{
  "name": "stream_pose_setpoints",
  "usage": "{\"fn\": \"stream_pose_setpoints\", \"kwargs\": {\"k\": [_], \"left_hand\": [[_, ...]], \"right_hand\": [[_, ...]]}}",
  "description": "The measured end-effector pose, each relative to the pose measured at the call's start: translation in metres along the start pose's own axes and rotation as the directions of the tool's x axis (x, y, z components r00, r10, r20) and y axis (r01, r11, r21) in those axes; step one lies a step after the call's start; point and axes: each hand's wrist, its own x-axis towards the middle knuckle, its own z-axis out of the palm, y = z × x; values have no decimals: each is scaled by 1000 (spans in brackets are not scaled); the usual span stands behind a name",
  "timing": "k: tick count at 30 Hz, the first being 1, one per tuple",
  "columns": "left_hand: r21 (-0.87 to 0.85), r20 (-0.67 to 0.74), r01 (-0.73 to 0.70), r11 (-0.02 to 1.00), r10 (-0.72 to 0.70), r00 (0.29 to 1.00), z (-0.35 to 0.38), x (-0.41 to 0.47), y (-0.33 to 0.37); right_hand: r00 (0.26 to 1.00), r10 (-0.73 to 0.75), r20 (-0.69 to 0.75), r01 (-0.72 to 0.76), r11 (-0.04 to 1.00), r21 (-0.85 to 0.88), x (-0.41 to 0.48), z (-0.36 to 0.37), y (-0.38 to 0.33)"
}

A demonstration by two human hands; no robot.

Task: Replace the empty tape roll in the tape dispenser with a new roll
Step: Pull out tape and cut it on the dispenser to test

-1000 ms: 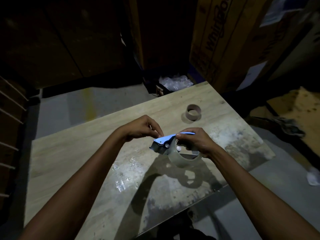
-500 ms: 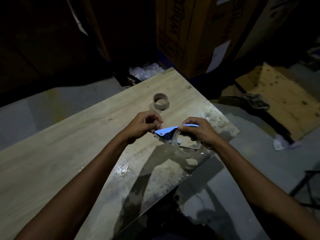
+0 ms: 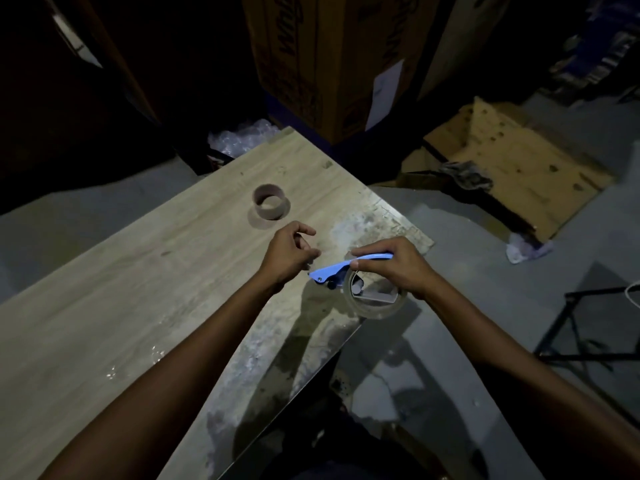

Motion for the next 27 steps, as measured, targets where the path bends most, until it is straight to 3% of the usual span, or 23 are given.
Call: {"fn": "stream_pose_setpoints", "kwargs": {"k": [6, 16, 27], "left_hand": [[115, -79, -45, 992, 54, 995, 17, 9, -11], [165, 58, -40, 986, 31, 998, 52, 24, -41], [401, 329, -197, 894, 60, 942, 107, 36, -81]], "right_hand": [[993, -67, -97, 46, 978, -205, -6, -18, 15], [986, -151, -66, 92, 837, -539, -14, -41, 40], [997, 75, -15, -58, 616, -785, -31, -39, 68]]}}
